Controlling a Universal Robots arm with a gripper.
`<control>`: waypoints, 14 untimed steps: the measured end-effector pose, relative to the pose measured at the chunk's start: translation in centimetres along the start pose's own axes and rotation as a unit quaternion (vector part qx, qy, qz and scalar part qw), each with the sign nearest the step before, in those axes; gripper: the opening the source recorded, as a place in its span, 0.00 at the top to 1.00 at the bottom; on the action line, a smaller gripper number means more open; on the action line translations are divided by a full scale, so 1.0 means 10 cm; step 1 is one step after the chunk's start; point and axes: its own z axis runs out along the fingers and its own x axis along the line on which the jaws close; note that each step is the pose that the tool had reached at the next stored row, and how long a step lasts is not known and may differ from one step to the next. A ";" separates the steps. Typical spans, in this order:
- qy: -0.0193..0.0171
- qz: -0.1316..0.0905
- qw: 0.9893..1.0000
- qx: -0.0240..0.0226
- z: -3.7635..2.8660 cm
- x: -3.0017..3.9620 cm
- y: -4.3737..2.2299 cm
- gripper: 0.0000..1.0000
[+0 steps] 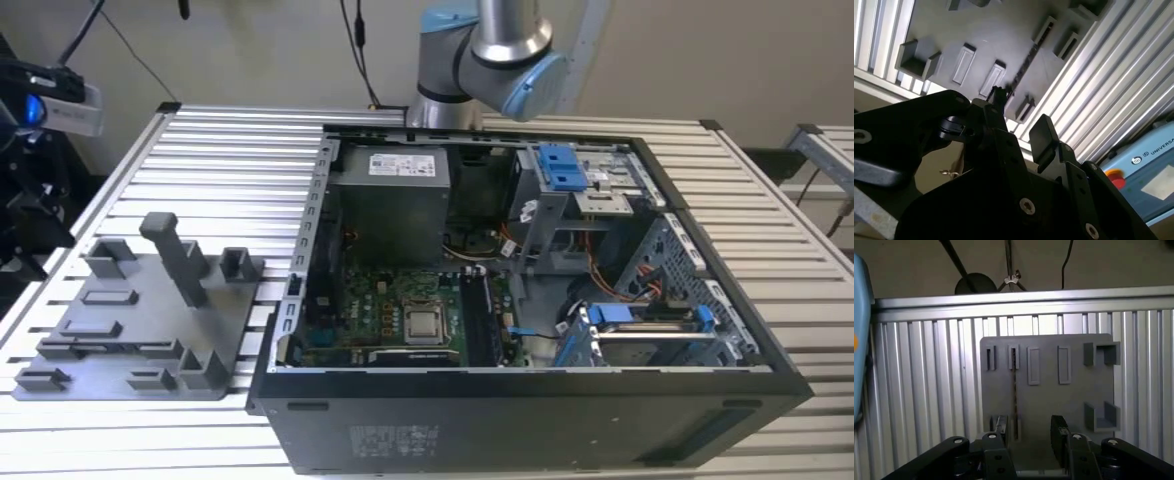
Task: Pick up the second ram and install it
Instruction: 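Pick up the second ram and move it above second insertion slot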
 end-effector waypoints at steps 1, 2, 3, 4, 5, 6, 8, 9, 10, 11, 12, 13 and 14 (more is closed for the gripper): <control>0.000 0.000 1.000 0.000 0.019 0.000 -0.001 0.52; 0.000 0.000 1.000 0.000 0.038 0.001 -0.001 0.52; 0.000 0.000 1.000 0.000 0.056 0.001 -0.002 0.52; 0.001 0.000 1.000 0.000 0.074 0.001 -0.002 0.52; 0.001 0.000 1.000 0.000 0.090 0.001 -0.002 0.52; 0.001 0.000 1.000 0.000 0.106 0.001 -0.003 0.52; 0.002 0.000 1.000 0.000 0.133 0.001 -0.003 0.52; 0.003 0.000 1.000 0.000 0.146 0.001 -0.004 0.52; 0.003 0.000 1.000 0.000 0.158 0.002 -0.004 0.52; 0.004 0.000 1.000 0.000 0.170 0.002 -0.004 0.52; 0.004 0.000 1.000 0.000 0.181 0.002 -0.004 0.52; 0.004 0.000 1.000 0.000 0.191 0.002 -0.004 0.52; 0.005 0.000 1.000 0.000 0.202 0.002 -0.005 0.52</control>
